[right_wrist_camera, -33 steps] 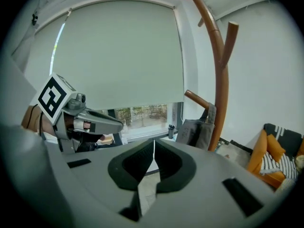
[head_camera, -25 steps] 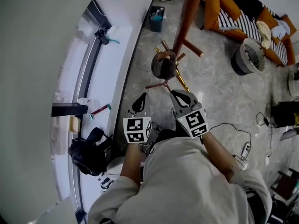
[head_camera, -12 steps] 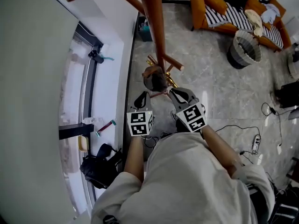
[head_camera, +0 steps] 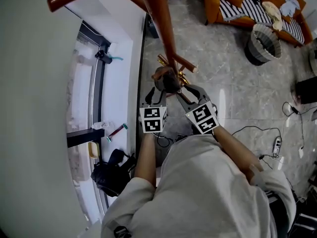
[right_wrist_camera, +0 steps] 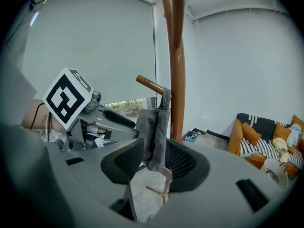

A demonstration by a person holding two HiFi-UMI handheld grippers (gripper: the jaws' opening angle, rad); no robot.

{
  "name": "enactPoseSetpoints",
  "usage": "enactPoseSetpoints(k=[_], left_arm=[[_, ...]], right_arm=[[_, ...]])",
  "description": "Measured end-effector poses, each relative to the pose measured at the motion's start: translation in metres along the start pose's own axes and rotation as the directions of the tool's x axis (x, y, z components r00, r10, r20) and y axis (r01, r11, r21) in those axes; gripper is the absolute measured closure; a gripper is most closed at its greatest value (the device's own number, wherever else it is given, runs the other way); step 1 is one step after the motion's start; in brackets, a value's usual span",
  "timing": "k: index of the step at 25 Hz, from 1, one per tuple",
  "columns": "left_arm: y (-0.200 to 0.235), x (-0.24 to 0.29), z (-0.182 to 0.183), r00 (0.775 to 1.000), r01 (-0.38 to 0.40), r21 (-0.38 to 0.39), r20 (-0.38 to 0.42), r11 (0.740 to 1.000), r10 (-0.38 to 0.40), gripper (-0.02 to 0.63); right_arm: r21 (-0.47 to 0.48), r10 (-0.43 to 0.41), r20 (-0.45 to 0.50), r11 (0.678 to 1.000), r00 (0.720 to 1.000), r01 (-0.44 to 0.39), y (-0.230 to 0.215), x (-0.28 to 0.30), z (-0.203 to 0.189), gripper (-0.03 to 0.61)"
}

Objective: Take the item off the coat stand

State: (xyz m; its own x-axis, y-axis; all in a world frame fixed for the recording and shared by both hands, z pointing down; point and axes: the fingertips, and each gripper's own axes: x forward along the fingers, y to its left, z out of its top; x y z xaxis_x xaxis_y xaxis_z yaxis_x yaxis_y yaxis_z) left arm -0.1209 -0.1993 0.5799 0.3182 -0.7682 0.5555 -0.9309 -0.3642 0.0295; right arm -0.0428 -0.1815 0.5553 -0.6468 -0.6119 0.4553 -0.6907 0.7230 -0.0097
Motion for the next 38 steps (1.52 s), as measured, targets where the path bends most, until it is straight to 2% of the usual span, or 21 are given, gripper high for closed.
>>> enactPoseSetpoints(k=[8,14,15,17,20,38], left_arm=[[0.003,0.015,-0.007,0.999,0.008,0.03,-0.047,1.0,-0.007,0.451],[0.003,0.023,-0.016,0.997,0.015,0.039,-0.082,0.999,-0.011,0.451],[0.004,0.024,-0.015,0.997,0.007,0.041,-0.079,0.999,-0.003,0.456],[0.006,0.024,-0.014,0.998,-0.014,0.042,-0.065,0.999,0.017,0.504],[0.005,0.022,-0.01,0.999,-0.032,0.044,-0.043,0.999,0.034,0.582],[0.01,-0.003,0.009,0.997,-0.075,0.074,0.021,0.994,0.073,0.588]], right_arm=[[0.042,-0.011,-0.076,0.999,0.997,0.014,-0.005,0.023,-0.02,0.442],[0.046,0.022,-0.096,0.999,0.995,-0.018,-0.005,0.039,-0.022,0.443],[0.035,0.016,-0.096,0.999,0.995,-0.013,-0.004,0.041,-0.022,0.45],[0.012,0.0,-0.09,1.0,0.996,0.001,-0.004,0.043,-0.022,0.522],[0.01,-0.003,-0.077,1.0,0.997,0.003,-0.005,0.04,-0.023,0.535],[-0.03,0.011,0.001,0.999,1.0,-0.011,0.01,0.027,-0.002,0.543]])
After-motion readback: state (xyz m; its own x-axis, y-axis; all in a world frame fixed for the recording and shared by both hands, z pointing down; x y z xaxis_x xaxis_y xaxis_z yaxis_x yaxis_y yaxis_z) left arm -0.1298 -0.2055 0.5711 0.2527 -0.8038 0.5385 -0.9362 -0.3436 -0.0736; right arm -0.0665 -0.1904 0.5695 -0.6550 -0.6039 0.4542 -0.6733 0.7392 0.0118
